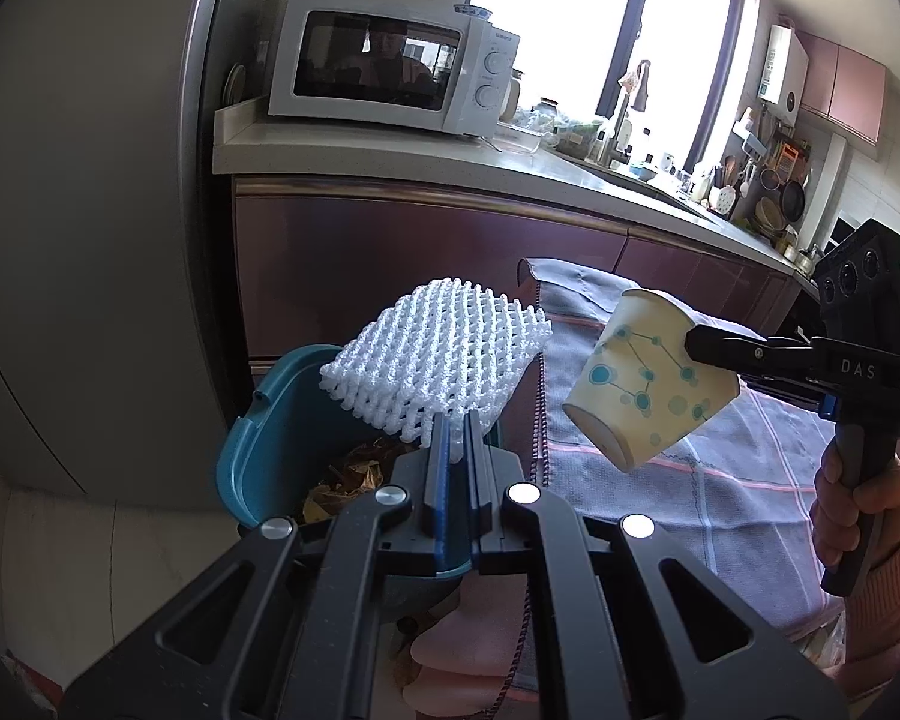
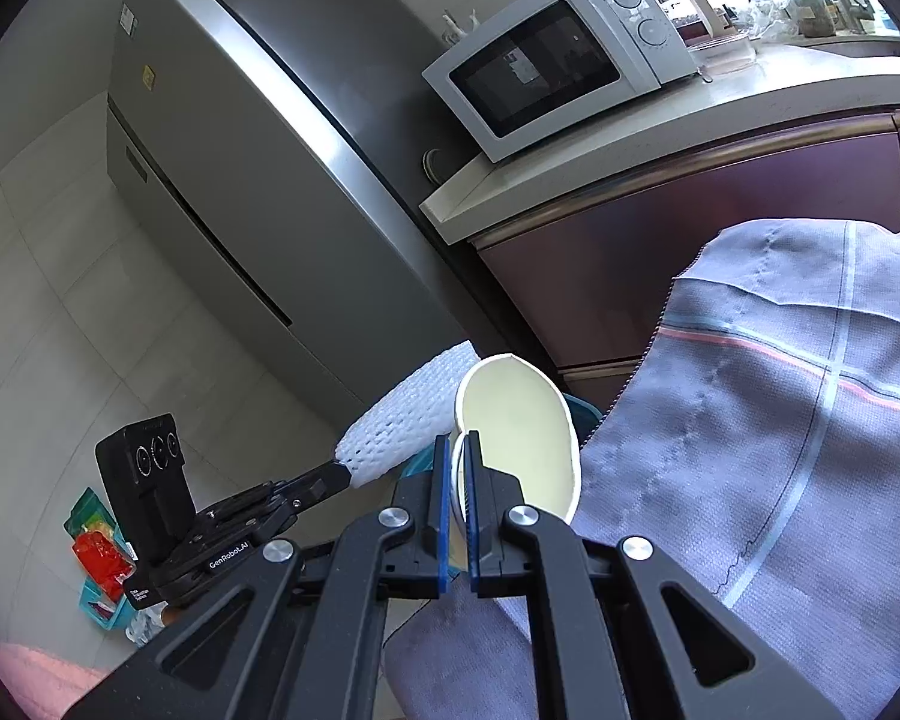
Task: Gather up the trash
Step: 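Carry the foam net and blue-dotted paper cup over to the teal bin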
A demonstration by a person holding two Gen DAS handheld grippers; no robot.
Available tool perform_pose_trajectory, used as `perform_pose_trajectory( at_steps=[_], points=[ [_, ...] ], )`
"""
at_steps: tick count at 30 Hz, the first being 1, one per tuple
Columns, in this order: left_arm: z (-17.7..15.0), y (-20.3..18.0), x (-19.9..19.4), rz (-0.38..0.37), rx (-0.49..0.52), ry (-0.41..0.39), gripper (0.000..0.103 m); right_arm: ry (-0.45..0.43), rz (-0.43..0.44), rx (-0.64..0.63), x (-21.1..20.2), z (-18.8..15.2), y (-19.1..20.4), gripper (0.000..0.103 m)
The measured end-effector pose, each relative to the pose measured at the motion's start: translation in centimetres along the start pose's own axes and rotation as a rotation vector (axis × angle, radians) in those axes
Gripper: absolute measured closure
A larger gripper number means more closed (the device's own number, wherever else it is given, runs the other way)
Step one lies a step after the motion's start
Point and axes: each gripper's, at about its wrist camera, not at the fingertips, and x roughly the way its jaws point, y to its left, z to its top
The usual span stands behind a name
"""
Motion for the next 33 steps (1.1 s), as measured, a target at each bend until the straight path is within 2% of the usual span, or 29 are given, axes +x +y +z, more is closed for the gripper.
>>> perform_pose_trajectory(
  at_steps=[17, 33],
  points=[
    [-0.6, 2.1, 1.2, 0.045, -0.028, 0.027, 0.098, 0.039, 0.013, 0.002, 3.0, 1.3, 0.2, 0.099],
    [-1.0, 3.4, 4.0, 0.077, -0.049, 0.083, 0.098, 0.108, -0.010, 0.005, 6.7, 1.6, -0.2, 0.099]
  ],
)
